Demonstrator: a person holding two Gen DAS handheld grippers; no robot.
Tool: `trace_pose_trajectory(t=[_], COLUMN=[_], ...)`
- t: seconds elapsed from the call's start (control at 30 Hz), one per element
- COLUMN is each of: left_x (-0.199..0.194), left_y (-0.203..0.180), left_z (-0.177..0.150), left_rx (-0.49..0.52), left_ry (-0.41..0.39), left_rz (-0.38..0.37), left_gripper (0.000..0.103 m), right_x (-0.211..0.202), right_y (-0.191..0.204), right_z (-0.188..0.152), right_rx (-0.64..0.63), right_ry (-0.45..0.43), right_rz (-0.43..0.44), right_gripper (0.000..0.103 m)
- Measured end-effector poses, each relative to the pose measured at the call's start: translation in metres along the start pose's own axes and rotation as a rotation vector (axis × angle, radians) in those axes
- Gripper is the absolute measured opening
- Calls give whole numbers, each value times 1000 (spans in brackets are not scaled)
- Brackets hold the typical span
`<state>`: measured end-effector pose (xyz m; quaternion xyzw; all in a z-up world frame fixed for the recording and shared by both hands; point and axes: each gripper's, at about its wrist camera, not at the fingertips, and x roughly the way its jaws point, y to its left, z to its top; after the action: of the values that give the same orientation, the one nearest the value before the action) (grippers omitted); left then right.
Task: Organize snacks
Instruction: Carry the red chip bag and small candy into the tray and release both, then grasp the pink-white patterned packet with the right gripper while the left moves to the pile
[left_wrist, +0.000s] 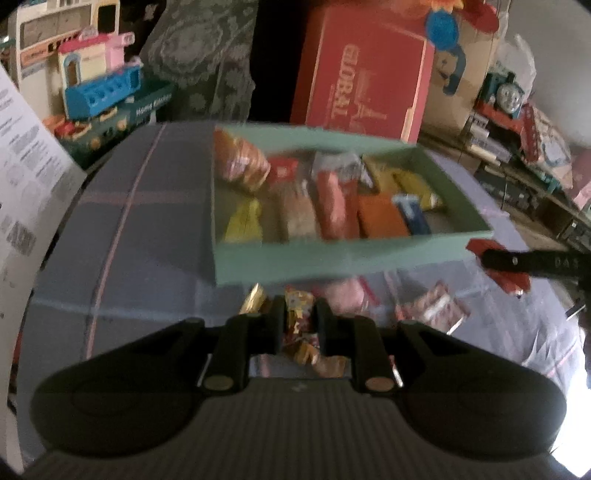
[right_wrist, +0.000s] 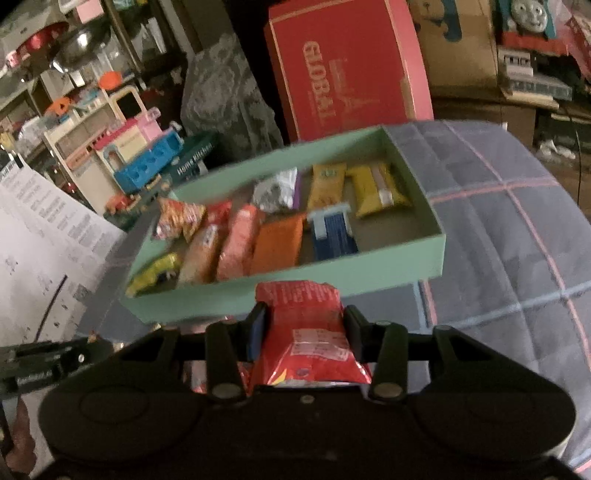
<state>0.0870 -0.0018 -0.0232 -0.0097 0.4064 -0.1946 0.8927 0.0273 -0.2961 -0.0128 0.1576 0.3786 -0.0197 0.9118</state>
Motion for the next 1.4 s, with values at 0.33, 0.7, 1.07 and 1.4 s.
trace_pose_trajectory(t=[0.33,0.7,1.07,1.4], left_x=[32,103,126,99], left_y=[-25,-53,-50,-41], left_z=[71,101,92,85], left_rx=[26,53,45,15], left_ry=[-51,32,31,34], left_rz=[-46,-65,49,74], left_gripper=[17,16,103,103], right_x=[2,49,65,37], right_y=[-14,-36,-36,-39], right_z=[43,83,81,71], right_rx=[4,-40,-48,18], right_ry=[-61,-59,-119,-133], right_rz=[-42,-151,-172,-170], right_gripper=[44,44,103,103])
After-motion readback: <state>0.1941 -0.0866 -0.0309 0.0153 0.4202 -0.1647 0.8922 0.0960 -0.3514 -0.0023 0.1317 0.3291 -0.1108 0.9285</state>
